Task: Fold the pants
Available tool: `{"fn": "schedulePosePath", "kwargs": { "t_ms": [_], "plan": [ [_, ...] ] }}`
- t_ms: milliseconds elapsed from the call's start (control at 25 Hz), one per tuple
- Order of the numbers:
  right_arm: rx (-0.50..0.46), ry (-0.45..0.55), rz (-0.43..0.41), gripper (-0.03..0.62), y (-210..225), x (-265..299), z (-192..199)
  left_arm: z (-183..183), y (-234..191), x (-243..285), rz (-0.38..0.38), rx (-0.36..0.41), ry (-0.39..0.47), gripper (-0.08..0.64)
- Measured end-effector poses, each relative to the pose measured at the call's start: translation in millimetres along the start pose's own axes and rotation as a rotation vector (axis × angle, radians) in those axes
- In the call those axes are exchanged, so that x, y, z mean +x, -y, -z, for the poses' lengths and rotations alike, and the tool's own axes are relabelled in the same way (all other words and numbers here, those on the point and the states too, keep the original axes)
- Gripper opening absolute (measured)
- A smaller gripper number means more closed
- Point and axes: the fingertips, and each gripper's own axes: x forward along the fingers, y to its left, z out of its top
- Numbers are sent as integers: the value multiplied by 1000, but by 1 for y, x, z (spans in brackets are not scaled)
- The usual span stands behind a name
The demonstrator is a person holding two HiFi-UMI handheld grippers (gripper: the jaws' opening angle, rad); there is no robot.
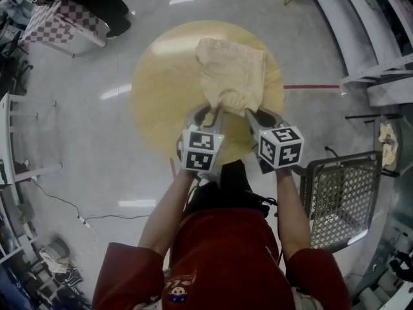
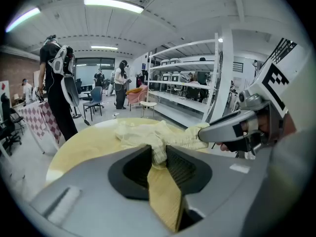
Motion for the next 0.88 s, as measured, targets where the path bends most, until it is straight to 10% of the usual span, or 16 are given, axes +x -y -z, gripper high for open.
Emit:
{"fn": "schedulePosePath", "kwargs": {
  "t_ms": [880],
  "plan": [
    [36,8,-32,64,74,73,-92,-76,-51,105,-44,-30,-38,100]
  ]
}}
